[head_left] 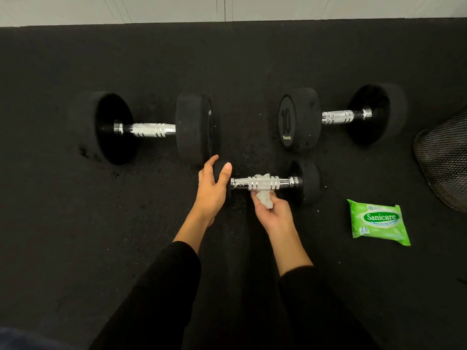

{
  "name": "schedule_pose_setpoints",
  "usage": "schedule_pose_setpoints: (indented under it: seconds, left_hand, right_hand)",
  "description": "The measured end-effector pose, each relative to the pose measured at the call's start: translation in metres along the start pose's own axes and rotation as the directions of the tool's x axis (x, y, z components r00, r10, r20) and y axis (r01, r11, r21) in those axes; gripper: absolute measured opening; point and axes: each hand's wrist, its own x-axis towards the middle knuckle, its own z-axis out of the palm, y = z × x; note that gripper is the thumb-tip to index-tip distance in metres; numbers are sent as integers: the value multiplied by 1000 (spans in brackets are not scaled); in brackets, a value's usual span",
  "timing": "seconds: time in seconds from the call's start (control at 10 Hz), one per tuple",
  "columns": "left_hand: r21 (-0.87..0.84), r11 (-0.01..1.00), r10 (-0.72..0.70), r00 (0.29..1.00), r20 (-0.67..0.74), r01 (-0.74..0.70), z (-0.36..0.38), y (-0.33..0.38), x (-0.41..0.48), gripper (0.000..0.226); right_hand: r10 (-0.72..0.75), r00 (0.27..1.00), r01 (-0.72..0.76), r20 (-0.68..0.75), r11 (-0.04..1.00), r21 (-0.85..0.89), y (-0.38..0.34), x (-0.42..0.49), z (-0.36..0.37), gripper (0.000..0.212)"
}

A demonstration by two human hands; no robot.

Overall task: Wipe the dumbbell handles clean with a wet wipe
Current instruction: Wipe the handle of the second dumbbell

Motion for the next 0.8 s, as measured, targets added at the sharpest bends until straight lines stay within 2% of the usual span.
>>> schedule_pose_setpoints:
  seconds: [0.1,0.2,0.3,0.4,0.6,0.7,0.8]
  left_hand:
    - [4,1000,12,1000,-9,-12,0,1,-1,56]
    - [1,1000,13,1000,-2,-13,0,1,-1,56]
    - [6,1000,14,1000,-11,-14,0,0,-1,56]
    - [12,1000,13,1000,-4,-13,0,-1,0,57]
    - [-3,1000,1,1000,4,-1,-1,-2,2,58]
    - [-5,1000,-2,1000,1,2,-1,-1,1,58]
    - [-6,1000,5,1000,6,-5,0,-1,0,57]
  right_hand:
    - [99,988,-89,-115,992,93,-3,15,6,47]
    - [313,947,-271,68,668,693,-3,35,4,76]
    - [362,932,-256,2,656,710,-20,26,1,43]
    - [395,916,-298,73,547,782,-27,19,-8,37]
    - [323,935,-321,147,594,738,-51,7,-18,35]
    - [232,971,-215,48,777,591,-66,13,-13,34]
    - [-240,948,166,-208,932,-322,-73,19,-9,27]
